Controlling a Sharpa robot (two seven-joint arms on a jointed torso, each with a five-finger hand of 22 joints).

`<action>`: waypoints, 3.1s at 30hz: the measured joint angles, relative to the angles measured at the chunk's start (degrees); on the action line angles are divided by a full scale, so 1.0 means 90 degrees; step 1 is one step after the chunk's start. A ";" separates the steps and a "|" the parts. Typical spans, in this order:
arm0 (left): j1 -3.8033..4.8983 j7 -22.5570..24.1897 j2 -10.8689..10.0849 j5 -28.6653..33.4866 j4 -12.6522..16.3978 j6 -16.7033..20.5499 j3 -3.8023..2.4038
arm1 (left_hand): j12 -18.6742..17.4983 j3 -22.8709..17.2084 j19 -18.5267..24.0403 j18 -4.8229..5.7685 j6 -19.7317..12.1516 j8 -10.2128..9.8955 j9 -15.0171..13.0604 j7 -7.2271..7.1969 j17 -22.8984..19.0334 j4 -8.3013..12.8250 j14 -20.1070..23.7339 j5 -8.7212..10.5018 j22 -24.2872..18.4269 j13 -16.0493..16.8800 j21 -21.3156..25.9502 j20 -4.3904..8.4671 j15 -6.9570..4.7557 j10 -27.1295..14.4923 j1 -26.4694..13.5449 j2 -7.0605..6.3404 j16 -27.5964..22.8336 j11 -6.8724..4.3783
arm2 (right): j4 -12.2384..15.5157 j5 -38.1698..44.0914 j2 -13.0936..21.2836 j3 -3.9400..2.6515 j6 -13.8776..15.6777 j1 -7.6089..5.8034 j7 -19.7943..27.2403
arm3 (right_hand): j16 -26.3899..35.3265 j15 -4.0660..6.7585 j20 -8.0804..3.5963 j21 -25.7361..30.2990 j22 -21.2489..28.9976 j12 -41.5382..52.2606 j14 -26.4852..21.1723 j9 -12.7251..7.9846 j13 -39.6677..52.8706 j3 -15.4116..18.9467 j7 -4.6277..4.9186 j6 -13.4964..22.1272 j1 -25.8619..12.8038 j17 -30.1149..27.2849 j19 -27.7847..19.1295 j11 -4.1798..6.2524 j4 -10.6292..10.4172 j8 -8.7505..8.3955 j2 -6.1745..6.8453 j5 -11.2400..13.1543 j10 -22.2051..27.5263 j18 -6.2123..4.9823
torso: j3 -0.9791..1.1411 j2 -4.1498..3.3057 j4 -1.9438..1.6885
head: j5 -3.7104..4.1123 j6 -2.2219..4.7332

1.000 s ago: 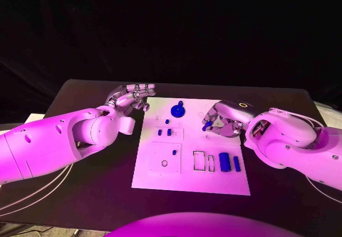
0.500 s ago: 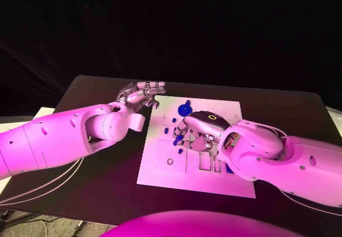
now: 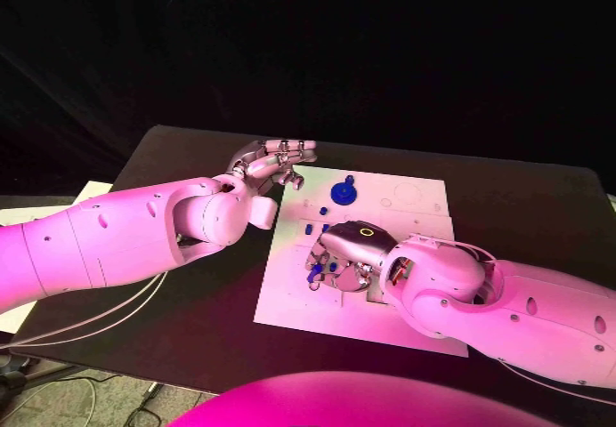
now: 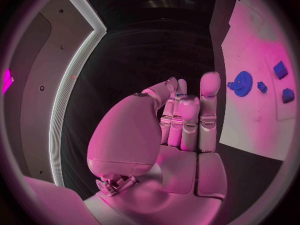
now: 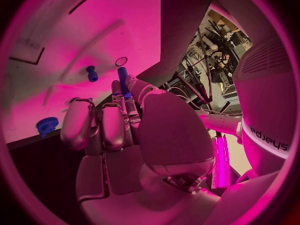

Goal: Assemble the parts on the task board

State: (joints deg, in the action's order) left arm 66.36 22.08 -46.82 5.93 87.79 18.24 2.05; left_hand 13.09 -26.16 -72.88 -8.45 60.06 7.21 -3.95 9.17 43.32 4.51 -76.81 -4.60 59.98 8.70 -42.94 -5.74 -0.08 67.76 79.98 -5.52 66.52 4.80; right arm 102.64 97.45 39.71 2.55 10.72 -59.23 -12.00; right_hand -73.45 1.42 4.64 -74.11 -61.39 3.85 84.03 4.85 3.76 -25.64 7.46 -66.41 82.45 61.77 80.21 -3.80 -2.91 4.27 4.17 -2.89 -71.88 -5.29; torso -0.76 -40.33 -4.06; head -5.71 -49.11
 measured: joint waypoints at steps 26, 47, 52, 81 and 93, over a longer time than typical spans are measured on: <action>0.0000 -0.0012 0.0002 -0.0002 -0.0034 -0.0008 0.0000 | 0.0000 0.0000 0.0000 0.0000 0.0000 0.0000 0.0000 0.0000 -0.0006 0.0000 0.0000 0.0000 0.0004 -0.0003 0.0000 0.0000 0.0000 0.0000 0.0000 0.0000 0.0000 0.0000 | 0.0025 0.0257 -0.0022 -0.0023 -0.0351 0.0032 -0.0016 | 0.0000 0.0000 0.0000 0.0000 -0.0014 -0.0021 0.0000 0.0006 0.0006 -0.0035 0.0000 0.0024 -0.0002 0.0023 0.0000 -0.0017 0.0037 -0.0043 0.0003 -0.0004 0.0006 0.0000 | -0.0002 0.0000 0.0000 | -0.0027 -0.0078; 0.0001 -0.0053 -0.0004 -0.0003 -0.0026 -0.0035 -0.0001 | 0.0026 0.0000 0.0000 0.0000 0.0000 0.0000 0.0006 0.0000 -0.0015 0.0000 0.0000 0.0000 0.0003 0.0003 -0.0001 0.0000 0.0000 0.0000 -0.0026 0.0026 0.0000 0.0000 | 0.0023 0.0322 0.0003 -0.0013 -0.0576 0.0059 -0.0071 | 0.0000 0.0000 0.0000 0.0000 -0.0020 -0.0016 0.0000 0.0008 0.0018 -0.0132 0.0019 -0.0004 -0.0037 0.0009 0.0000 -0.0022 0.0134 -0.0034 0.0037 0.0024 0.0001 0.0000 | -0.0005 0.0003 -0.0004 | -0.0107 -0.0099; 0.0001 -0.0063 -0.0007 -0.0003 -0.0021 -0.0040 -0.0001 | 0.0026 0.0000 0.0000 0.0000 0.0000 0.0000 0.0006 0.0000 -0.0015 0.0000 0.0000 0.0000 0.0003 0.0003 -0.0001 0.0000 0.0000 0.0000 -0.0026 0.0026 0.0000 0.0000 | -0.0010 0.0353 -0.0053 -0.0014 -0.0591 0.0058 -0.0096 | 0.0000 0.0000 0.0021 0.0000 -0.0009 -0.0016 0.0000 0.0012 0.0023 -0.0194 0.0019 -0.0004 -0.0072 -0.0010 -0.0022 -0.0026 0.0197 -0.0034 0.0069 -0.0001 -0.0003 0.0000 | -0.0009 0.0003 -0.0006 | -0.0109 -0.0099; 0.0001 -0.0158 0.0055 -0.0004 -0.0192 -0.0052 0.0000 | 0.0026 0.0000 0.0000 0.0000 -0.0023 0.0000 0.0005 0.0023 -0.0032 0.0000 0.0000 0.0000 -0.0006 0.0002 -0.0001 0.0000 0.0000 -0.0046 -0.0026 0.0026 0.0000 0.0000 | 0.0251 0.0243 0.0519 -0.0010 -0.0120 0.0006 0.0003 | 0.0956 -0.0280 0.0246 0.1198 0.1678 0.0774 -0.0171 -0.0099 0.0045 0.2139 0.0081 0.1307 -0.0387 -0.1498 -0.0703 -0.0243 0.0095 -0.0065 0.0179 -0.0728 0.1894 -0.0202 | 0.0029 0.0012 0.0026 | 0.0013 0.0112; -0.0007 -0.0180 0.0087 -0.0007 -0.0271 -0.0076 0.0002 | 0.0026 0.0018 0.0000 0.0000 -0.0023 0.0000 0.0004 0.0023 -0.0032 0.0018 0.0000 0.0000 -0.0005 0.0007 -0.0001 0.0000 0.0000 -0.0046 -0.0026 0.0026 0.0000 0.0000 | 0.0796 -0.1144 0.2034 -0.0077 0.0815 -0.0521 0.0111 | -0.0058 -0.0117 0.0077 0.0245 0.0220 0.1466 0.0011 -0.0078 0.0222 0.2291 0.0159 0.0873 -0.0404 0.0078 -0.0044 -0.0130 0.0013 -0.0008 -0.0047 -0.0899 0.0589 -0.0076 | 0.0070 0.0063 0.0129 | 0.0542 0.0329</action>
State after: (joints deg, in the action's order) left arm 66.29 20.46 -46.03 5.87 85.35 17.56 2.07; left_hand 13.32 -26.00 -72.88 -8.45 59.85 7.21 -3.91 9.38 43.03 4.67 -76.81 -4.60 59.93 8.76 -42.95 -5.74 -0.08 67.35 79.74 -5.28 66.52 4.79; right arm 109.80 87.15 58.01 1.85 18.05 -63.92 -11.00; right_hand -73.98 0.37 5.34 -71.91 -59.42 17.04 84.13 4.15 5.76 -5.02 8.89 -58.56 78.82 62.47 79.81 -4.98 -2.79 4.19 3.74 -10.98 -66.59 -5.97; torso -0.13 -39.77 -2.89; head -0.83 -46.15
